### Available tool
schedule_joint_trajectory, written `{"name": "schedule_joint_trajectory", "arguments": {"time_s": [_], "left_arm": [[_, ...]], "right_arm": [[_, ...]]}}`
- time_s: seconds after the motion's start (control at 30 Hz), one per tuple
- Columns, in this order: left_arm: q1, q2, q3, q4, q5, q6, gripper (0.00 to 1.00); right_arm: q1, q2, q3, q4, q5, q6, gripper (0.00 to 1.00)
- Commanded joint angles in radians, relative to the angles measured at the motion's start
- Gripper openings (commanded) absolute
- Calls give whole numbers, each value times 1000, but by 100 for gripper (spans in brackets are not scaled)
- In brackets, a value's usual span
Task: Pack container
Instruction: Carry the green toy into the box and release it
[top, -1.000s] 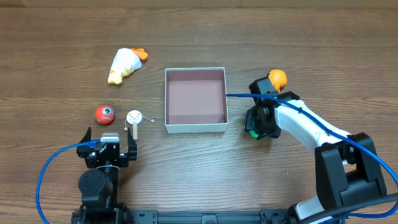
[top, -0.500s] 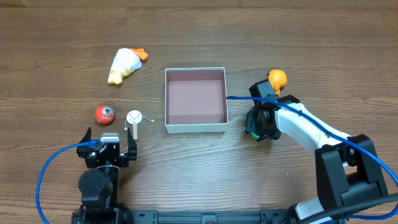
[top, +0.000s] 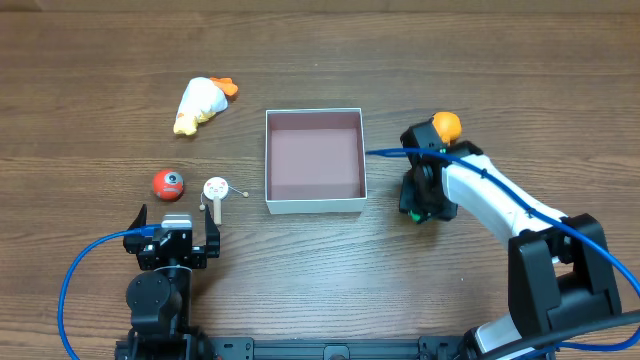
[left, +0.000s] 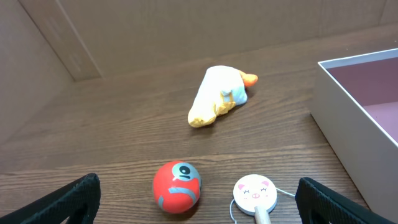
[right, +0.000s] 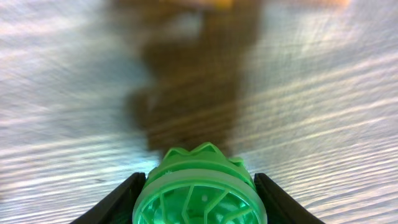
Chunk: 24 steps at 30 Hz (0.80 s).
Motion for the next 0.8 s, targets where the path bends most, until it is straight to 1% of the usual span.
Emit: {"name": "schedule_joint_trajectory", "arguments": {"time_s": [0.0, 0.07, 0.17, 0.37, 0.5, 0.77], "left_arm": [[0, -10, -3, 2, 12, 18, 100], [0, -10, -3, 2, 12, 19, 100], [0, -10, -3, 2, 12, 18, 100], [0, -10, -3, 2, 12, 18, 100], [0, -10, -3, 2, 12, 18, 100], [0, -10, -3, 2, 12, 18, 100]], "right_arm": [[3, -1, 137, -42, 27, -57, 47], [4, -1, 192, -73, 25, -72, 47], [9, -1, 301, -131, -6, -137, 47], [45, -1, 496, -225, -55, -195, 47], [86, -1, 551, -223, -104, -221, 47], [209, -1, 555, -139, -155, -221, 46]]}}
